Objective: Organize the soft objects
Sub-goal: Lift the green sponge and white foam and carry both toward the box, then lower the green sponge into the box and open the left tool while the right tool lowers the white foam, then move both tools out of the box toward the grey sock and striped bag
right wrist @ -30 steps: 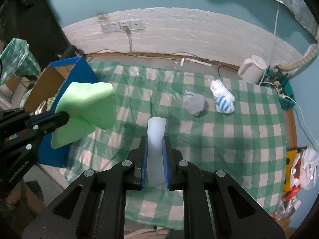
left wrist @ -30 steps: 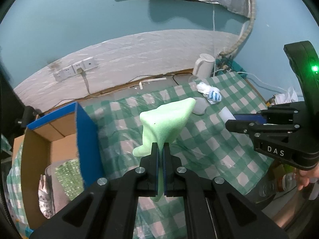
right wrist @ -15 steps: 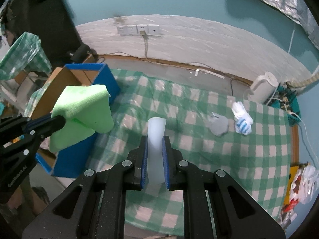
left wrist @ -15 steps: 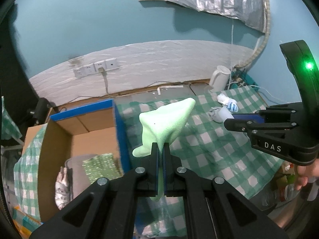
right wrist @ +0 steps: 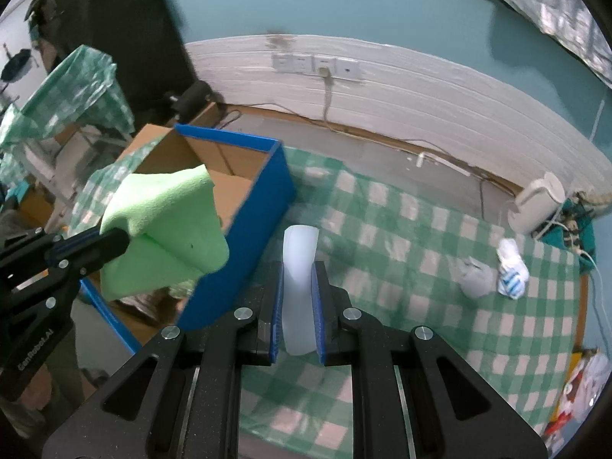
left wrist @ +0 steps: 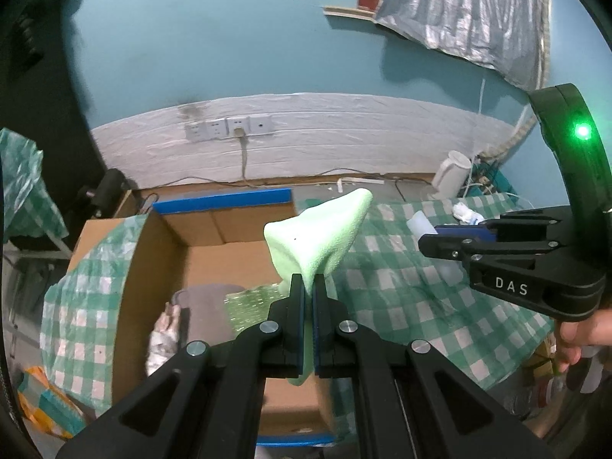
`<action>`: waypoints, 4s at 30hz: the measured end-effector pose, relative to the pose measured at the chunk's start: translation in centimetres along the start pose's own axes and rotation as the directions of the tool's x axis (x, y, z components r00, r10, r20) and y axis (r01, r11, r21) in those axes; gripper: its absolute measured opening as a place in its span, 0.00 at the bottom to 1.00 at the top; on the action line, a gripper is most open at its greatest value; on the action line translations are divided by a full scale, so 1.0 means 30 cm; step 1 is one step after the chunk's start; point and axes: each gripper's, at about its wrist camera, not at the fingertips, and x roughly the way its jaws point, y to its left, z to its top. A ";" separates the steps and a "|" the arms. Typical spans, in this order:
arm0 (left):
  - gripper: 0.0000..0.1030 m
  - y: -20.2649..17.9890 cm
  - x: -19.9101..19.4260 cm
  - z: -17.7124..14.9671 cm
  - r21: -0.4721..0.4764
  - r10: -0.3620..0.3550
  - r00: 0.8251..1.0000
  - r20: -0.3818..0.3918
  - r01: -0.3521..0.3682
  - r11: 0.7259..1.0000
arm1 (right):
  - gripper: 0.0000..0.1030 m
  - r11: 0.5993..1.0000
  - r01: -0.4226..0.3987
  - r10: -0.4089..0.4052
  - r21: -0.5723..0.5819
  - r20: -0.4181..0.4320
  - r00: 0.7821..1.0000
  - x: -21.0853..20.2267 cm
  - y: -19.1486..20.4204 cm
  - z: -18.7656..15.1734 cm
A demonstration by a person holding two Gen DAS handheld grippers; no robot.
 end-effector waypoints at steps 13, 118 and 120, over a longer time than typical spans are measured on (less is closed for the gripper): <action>0.03 0.195 -0.012 -0.060 -0.098 0.060 0.998 -0.026 -0.063 0.993 | 0.13 0.993 -0.064 0.058 -0.098 -0.058 0.997 0.125 0.237 0.070; 0.56 -0.387 0.358 0.042 0.116 0.014 0.974 -0.226 0.012 0.993 | 0.57 0.966 0.187 -0.176 0.180 -0.077 0.981 -0.007 -0.586 -0.216; 0.56 -0.402 0.381 0.045 0.114 0.012 0.971 -0.238 0.016 0.993 | 0.57 0.964 0.205 -0.192 0.168 -0.087 0.978 -0.008 -0.614 -0.211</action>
